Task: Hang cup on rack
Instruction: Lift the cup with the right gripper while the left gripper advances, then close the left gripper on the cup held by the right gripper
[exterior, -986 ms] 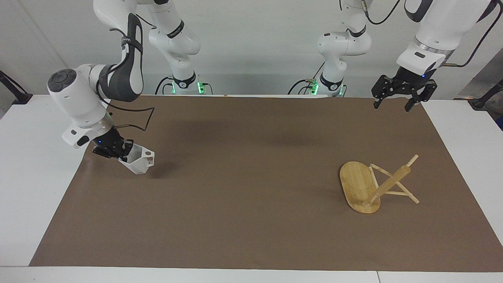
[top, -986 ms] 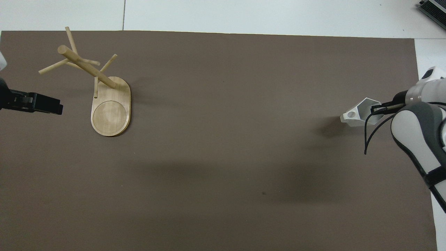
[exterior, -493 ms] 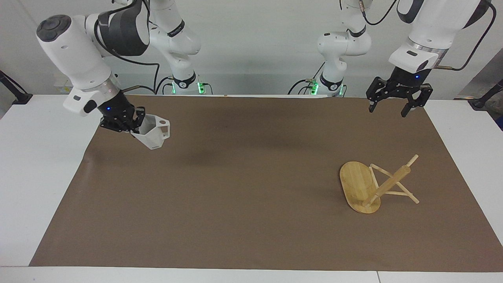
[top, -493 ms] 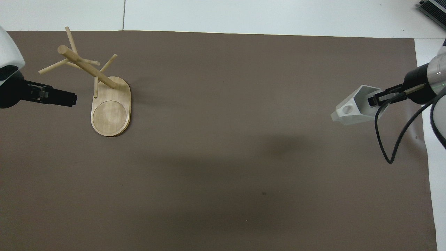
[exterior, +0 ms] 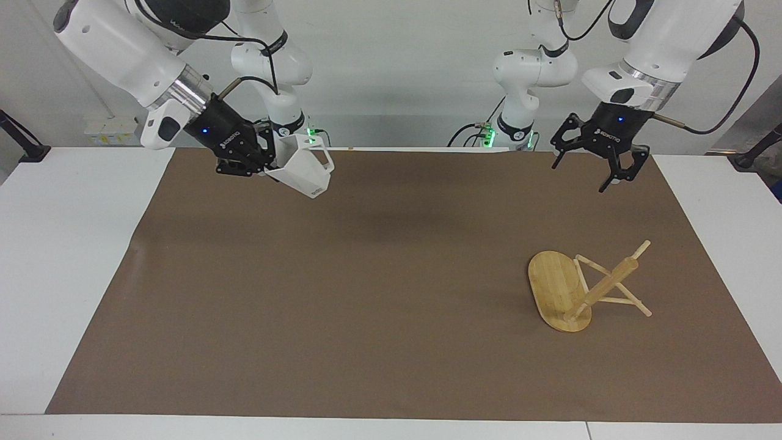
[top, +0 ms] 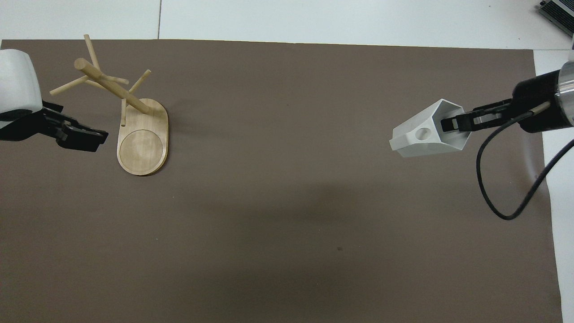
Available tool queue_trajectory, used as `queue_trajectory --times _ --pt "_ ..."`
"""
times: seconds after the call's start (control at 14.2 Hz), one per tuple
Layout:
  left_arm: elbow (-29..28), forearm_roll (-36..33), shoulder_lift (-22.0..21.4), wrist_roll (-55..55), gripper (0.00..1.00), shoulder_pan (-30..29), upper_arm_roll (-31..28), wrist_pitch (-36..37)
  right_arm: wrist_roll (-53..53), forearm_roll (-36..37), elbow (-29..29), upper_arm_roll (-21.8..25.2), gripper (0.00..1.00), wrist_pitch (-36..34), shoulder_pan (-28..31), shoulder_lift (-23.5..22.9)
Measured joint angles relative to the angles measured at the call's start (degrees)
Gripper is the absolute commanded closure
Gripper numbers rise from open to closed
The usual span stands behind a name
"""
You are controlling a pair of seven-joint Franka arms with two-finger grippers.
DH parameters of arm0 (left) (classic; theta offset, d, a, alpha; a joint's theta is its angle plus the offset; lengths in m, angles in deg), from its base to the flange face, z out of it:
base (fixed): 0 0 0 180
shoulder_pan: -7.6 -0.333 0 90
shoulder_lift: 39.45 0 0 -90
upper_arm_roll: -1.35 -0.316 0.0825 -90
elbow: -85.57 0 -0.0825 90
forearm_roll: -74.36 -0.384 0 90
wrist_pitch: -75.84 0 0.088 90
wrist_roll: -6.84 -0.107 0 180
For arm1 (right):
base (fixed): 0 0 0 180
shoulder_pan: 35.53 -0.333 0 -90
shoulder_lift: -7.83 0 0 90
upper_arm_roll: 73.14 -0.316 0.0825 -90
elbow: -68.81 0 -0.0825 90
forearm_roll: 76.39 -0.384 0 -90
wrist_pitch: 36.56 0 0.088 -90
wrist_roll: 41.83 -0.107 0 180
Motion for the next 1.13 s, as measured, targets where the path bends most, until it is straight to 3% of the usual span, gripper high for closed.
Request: queue_trajectory --times 0.42,0.77,1.13 --pt "-2.57 7.97 -1.1 -17.7 0.0 0.02 -0.02 -1.74 -13.51 -4.74 -1.86 -0.99 1.0 5.61 -12.59 -0.47" --pt "-3.61 15.22 -1.6 -26.22 0.0 0.08 0.06 -1.62 -20.91 -6.37 -3.22 -0.99 1.0 15.68 -19.63 -3.32" --pt "-7.53 16.62 -4.0 -33.02 0.0 1.94 0.18 -1.13 -28.5 -7.75 -3.28 -0.98 1.0 21.64 -23.02 -4.61"
